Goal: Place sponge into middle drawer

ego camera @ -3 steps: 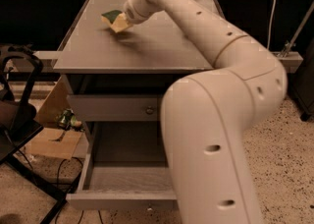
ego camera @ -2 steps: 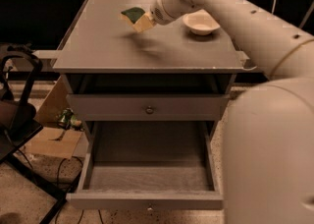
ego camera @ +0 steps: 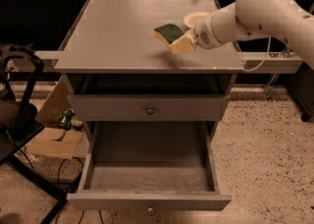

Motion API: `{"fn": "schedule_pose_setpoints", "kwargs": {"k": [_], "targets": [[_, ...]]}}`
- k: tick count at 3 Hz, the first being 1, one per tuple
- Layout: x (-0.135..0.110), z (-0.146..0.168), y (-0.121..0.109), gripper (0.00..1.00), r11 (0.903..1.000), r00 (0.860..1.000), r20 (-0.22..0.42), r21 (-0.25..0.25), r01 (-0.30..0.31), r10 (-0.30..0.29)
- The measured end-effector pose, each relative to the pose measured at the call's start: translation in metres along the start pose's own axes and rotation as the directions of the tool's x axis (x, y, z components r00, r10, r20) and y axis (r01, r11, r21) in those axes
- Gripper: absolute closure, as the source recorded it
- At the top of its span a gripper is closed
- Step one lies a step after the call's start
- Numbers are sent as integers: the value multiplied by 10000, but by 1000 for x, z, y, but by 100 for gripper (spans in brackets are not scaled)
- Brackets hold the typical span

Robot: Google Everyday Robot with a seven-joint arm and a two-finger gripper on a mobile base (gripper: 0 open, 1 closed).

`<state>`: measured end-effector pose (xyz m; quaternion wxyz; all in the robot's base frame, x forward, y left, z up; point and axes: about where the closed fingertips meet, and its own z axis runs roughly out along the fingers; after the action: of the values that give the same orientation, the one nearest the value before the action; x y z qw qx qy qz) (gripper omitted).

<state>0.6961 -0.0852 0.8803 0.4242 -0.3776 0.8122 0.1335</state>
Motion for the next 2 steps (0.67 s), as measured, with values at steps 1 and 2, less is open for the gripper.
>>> {"fn": "schedule_pose_setpoints", "kwargs": {"k": [1,2], "targets": [[66,-45,26,100,9999,9999,72,-12,-156,156],[115,-72,49,100,9989,9987,246,103,-448,445]]}}
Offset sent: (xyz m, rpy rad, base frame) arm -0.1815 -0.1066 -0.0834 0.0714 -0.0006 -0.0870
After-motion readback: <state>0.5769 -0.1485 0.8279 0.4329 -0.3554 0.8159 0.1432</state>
